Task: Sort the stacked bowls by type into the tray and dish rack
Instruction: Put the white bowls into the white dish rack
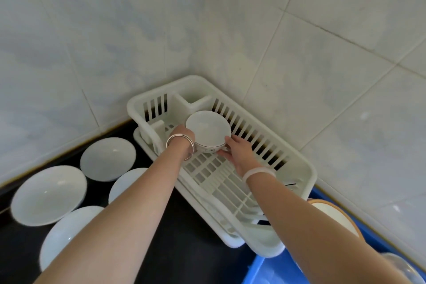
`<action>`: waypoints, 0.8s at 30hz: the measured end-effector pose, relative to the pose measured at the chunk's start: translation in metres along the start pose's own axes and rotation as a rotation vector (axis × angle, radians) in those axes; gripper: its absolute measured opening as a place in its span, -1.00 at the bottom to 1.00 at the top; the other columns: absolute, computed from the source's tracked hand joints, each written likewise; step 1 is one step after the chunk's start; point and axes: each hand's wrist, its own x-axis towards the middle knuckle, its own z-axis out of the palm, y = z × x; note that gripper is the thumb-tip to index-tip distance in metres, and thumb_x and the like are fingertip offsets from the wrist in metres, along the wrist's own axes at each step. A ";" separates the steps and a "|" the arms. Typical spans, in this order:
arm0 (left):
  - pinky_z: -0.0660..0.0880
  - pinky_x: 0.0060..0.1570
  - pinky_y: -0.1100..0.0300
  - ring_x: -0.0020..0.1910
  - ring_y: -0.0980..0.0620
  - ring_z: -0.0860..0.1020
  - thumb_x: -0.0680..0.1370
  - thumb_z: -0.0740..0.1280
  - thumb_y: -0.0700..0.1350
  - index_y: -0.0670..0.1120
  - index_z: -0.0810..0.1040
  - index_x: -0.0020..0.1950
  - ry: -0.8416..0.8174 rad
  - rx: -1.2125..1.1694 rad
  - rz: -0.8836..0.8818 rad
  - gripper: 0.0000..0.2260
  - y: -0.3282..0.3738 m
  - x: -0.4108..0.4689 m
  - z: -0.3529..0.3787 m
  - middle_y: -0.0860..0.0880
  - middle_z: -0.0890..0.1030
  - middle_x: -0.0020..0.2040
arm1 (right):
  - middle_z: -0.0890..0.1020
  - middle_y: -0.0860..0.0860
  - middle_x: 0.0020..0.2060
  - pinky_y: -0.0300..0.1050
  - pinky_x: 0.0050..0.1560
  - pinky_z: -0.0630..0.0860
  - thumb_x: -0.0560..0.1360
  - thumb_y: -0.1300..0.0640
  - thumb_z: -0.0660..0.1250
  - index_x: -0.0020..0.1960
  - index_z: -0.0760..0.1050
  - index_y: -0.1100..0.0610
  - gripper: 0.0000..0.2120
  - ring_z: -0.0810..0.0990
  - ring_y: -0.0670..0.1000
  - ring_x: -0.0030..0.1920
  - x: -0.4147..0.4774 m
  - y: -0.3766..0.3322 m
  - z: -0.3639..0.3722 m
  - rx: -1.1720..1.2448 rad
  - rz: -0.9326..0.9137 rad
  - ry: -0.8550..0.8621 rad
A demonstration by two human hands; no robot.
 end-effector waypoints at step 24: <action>0.40 0.04 0.07 0.02 -0.12 0.47 0.55 0.08 -0.22 -0.18 0.45 0.29 0.022 0.032 0.100 -0.66 -0.016 -0.094 -0.026 -0.12 0.51 0.07 | 0.54 0.09 0.11 0.05 0.16 0.48 0.63 0.04 0.04 0.37 0.37 0.17 -0.61 0.53 0.09 0.09 -0.085 -0.001 0.011 -0.600 -0.174 0.022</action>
